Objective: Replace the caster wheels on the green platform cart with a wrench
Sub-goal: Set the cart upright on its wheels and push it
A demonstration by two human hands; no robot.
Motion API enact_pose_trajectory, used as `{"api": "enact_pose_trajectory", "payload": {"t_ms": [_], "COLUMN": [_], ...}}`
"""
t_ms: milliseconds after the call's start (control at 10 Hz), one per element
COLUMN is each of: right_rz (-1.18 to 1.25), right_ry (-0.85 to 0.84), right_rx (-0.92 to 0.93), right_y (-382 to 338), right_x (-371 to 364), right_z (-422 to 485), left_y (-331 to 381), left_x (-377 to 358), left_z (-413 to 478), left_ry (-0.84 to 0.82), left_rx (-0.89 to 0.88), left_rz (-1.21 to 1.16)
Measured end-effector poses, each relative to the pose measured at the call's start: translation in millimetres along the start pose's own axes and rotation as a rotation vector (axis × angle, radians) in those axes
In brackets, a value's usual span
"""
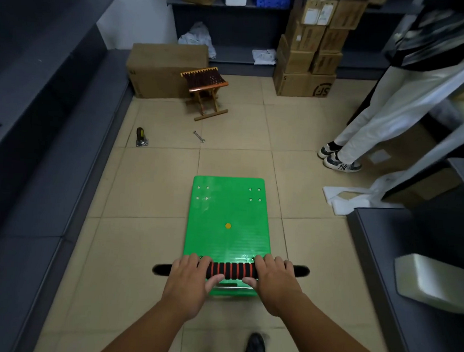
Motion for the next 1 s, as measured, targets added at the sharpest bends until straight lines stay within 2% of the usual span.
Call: {"api": "enact_pose_trajectory", "payload": {"t_ms": [100, 300, 400, 600, 700, 800, 900, 1000], "right_rz": [0.017, -0.023, -0.027, -0.052, 0.022, 0.313, 0.719, 1.049], "right_ry": [-0.002, 0.098, 0.033, 0.030, 0.023, -0.041, 0.128, 0.411], "right_rx": [0.013, 0.059, 0.072, 0.077, 0.064, 0.107, 0.062, 0.114], "right_y": [-7.9, -2.4, 8.8, -6.3, -9.7, -12.0, 4.6, 30.3], "right_x": [-17.4, -52.5, -67.6, -88.0, -87.7, -68.0, 2.3, 164.8], "right_z": [-27.0, -87.2, -108.7, -132.9, -138.7, -148.6, -166.1, -199.3], "left_y": [5.5, 38.7, 56.7, 54.4, 53.1, 54.1, 54.2, 56.8], "left_x": [-4.0, -8.8, -9.8, -13.2, -12.9, -11.7, -10.4, -3.4], "left_z": [-35.1, -106.7, -128.9, -164.7, -171.0, -172.3, -175.7, -173.2], "left_ry": [-0.035, -0.051, -0.059, -0.090, -0.097, -0.190, -0.196, -0.178], "left_rx": [0.013, 0.055, 0.058, 0.088, 0.079, 0.076, 0.072, 0.103], "left_rz": [0.013, 0.058, 0.056, 0.039, 0.023, 0.017, 0.016, -0.025]}}
Point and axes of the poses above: each hand's wrist, its own z-axis towards the middle knuckle, its own x-axis out of the back of the hand, y = z × x, the point moved 5 cm from there along z, towards the middle knuckle, and after that the axes turned 4 degrees about x, right-handed, at the moved point
